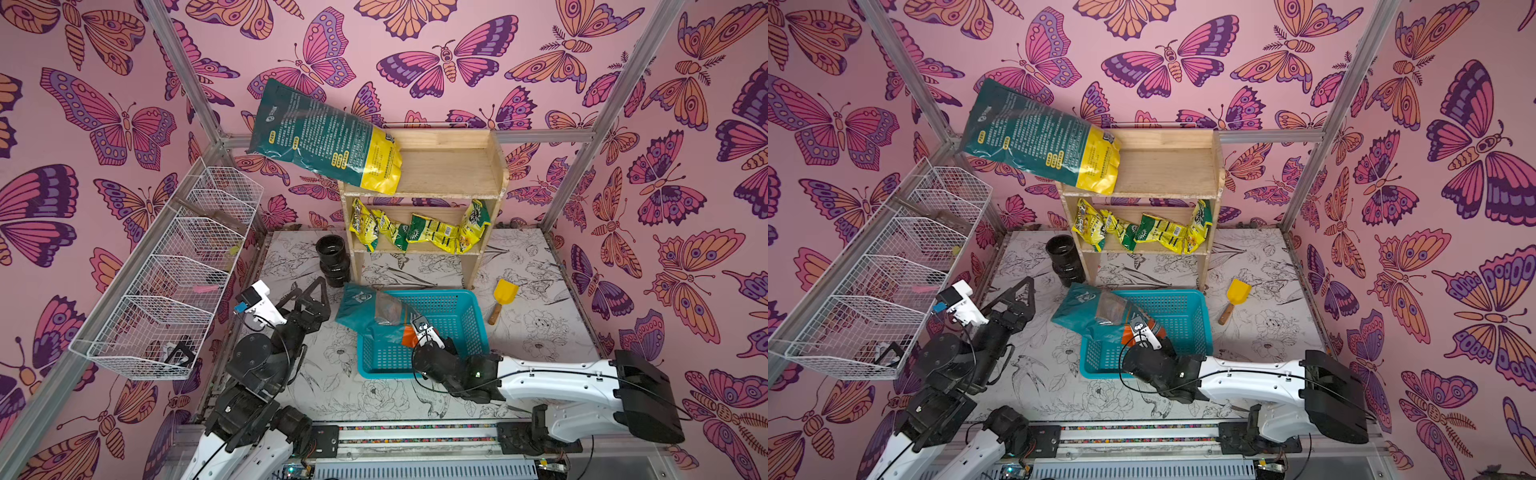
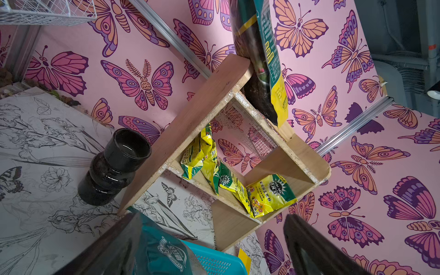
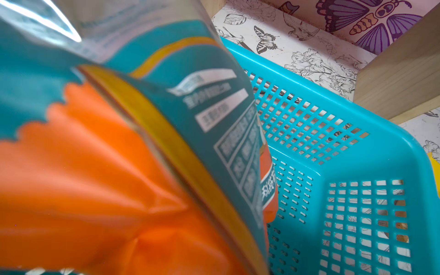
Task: Take down the fertilizer bag from the shelf
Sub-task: Place the fertilizer bag in the storage box.
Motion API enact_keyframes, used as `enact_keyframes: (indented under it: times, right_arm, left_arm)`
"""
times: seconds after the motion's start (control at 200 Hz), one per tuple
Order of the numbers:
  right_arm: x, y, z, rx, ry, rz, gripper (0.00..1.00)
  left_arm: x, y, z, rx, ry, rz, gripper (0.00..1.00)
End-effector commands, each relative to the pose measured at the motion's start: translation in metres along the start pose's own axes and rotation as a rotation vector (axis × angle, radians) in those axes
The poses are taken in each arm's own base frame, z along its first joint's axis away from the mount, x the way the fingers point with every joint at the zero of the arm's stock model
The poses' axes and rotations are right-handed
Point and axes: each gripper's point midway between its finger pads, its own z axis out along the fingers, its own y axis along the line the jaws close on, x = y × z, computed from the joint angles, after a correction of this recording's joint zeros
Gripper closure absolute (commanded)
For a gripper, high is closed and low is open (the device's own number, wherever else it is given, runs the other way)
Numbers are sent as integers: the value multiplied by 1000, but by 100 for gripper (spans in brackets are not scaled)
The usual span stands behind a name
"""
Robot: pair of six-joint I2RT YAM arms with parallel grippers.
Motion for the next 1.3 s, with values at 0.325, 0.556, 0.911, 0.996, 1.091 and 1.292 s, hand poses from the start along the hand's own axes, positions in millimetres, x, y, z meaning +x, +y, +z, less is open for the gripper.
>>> enact_keyframes:
  times: [0.325, 0.556, 0.911, 0.996, 1.091, 1.292]
  right_arm:
    - [-70, 3, -34, -74, -162, 162, 10]
    - [-88, 0, -63, -157, -201, 167, 1]
    - [-111, -25, -74, -33, -278, 118, 1]
    - [-119, -28, -75, -14, -295, 109, 1]
    - [-125, -29, -76, -13, -309, 104, 1]
    - [-125, -29, -74, -4, -303, 93, 1]
  left_arm:
    - [69, 53, 7, -186, 211, -124, 0]
    - [93, 67, 11, -257, 285, -201, 0]
    - [129, 85, 14, -309, 399, -201, 0]
    - [137, 95, 16, -317, 409, -138, 0]
    - [145, 98, 21, -274, 409, -85, 0]
    - [153, 93, 27, -196, 406, -93, 10]
